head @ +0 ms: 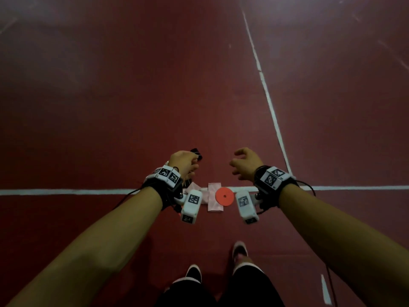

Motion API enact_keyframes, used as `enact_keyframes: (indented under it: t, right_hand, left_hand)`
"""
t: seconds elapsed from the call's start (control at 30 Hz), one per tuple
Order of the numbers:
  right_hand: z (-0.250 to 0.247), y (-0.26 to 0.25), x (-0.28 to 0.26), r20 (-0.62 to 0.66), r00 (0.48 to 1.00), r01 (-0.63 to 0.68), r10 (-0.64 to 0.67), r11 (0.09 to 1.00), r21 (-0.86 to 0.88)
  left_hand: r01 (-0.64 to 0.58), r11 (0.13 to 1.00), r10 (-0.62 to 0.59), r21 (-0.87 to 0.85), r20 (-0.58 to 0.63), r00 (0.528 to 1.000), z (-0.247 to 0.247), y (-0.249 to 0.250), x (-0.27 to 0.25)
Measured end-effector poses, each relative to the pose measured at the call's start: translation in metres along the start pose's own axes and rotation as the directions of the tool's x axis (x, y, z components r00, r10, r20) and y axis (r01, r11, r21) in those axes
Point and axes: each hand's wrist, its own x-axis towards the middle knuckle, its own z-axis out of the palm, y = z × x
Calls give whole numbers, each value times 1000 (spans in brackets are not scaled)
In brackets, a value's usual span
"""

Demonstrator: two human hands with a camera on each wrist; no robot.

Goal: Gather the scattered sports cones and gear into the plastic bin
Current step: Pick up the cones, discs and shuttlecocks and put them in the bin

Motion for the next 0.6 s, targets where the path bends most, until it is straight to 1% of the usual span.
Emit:
enact_keyframes:
  t: [0.07,0.13,0.23,0.3,0.37,0.4,0.5,0.6]
  right_hand:
    - [5,-6,43,79,996,-30,29,1000,6]
    - [14,-13,81,186,980,-67,66,998,1]
    - [26,-26,130,279,957,-81,80,997,-7]
    - [31,-24,156,344,934,-95,96,995,-22]
    - [36,-20,181,358,924,-126,136,991,-54]
    - [39,-13,195,355,921,-151,161,987,-57]
    - [50,13,234,341,901,-282,269,959,-12]
    - [81,61,270,321,879,-360,352,932,-34]
  left_hand:
    - [20,1000,-21,-15,-28,999,8,5,29]
    - [52,997,-57,-55,-94,994,13,7,56]
    - [57,988,-82,-141,-178,981,18,17,90]
    - [55,977,-107,-207,-246,963,15,14,114]
    - [79,962,-159,-260,-301,940,12,4,132]
    - [121,952,-210,-282,-310,927,10,-8,142]
    - [238,917,-334,-320,-290,897,8,-51,172]
    - [305,888,-406,-343,-276,871,10,-98,213]
